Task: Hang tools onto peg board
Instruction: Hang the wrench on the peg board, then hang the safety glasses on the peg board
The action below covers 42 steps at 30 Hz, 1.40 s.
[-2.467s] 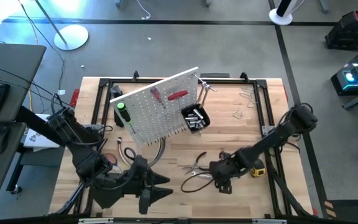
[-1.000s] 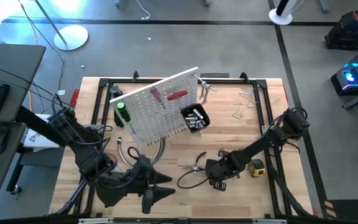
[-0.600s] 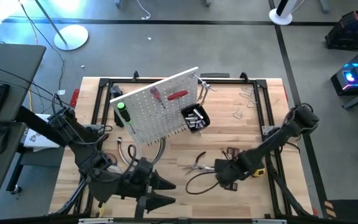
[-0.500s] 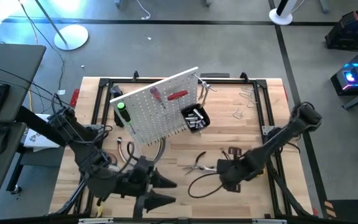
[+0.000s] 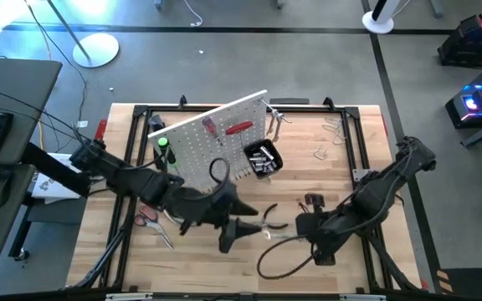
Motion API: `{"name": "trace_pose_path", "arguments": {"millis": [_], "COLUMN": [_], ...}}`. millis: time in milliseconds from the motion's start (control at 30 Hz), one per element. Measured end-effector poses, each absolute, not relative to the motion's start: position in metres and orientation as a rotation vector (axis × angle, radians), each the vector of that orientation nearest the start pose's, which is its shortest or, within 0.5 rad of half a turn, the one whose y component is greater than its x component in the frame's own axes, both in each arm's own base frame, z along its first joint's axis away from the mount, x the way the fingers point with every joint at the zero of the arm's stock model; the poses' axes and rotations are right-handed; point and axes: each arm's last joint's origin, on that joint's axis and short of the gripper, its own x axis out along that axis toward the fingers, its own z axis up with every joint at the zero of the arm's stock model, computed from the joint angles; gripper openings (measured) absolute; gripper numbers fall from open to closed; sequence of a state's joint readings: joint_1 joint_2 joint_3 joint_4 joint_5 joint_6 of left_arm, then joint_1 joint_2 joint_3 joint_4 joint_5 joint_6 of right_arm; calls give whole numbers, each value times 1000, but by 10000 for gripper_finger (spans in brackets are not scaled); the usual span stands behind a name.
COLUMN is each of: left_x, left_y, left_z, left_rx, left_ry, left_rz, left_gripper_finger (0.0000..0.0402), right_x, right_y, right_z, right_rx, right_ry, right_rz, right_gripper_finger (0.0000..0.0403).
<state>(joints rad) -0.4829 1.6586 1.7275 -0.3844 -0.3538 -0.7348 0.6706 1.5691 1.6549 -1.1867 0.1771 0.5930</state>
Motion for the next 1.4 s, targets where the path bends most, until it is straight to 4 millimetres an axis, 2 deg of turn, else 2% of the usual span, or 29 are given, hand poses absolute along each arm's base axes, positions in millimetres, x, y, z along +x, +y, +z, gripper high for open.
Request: {"name": "trace_pose_path", "arguments": {"millis": [267, 367, 467, 567, 700, 867, 1033, 1167, 1300, 1400], "left_x": [340, 339, 340, 342, 355, 375, 379, 371, 362, 358], "left_y": [-164, -161, -157, -153, -152, -155, -157, -170, -186, -195], "left_z": [445, 451, 447, 432, 401, 373, 346, 344, 343, 343], "left_rx": [-647, -657, -666, -743, -846, -871, -794, -739, -694, -670], "left_ry": [20, -19, 32, 226, 502, 639, 786, 804, 777, 745], "left_rz": [-103, -105, -109, -160, -215, -272, -190, -169, -134, -96], "left_gripper_finger": [248, 248, 248, 248, 248, 248, 248, 248, 248, 248], "right_x": [232, 231, 233, 237, 253, 280, 293, 282, 251, 234], "right_y": [171, 170, 174, 181, 193, 200, 189, 189, 193, 193], "right_z": [422, 426, 424, 415, 396, 366, 344, 326, 300, 279], "right_rx": [132, 155, 162, 137, 40, -110, -189, -154, -103, -29], "right_ry": [874, 898, 938, 987, 1048, 1109, 1224, 1318, 1416, 1426], "right_rz": [13, 55, 168, 273, 351, 367, 268, 281, 266, 220], "right_gripper_finger": [0, 0, 2, 2, 2, 1, 1, 0, 0, 0]}}
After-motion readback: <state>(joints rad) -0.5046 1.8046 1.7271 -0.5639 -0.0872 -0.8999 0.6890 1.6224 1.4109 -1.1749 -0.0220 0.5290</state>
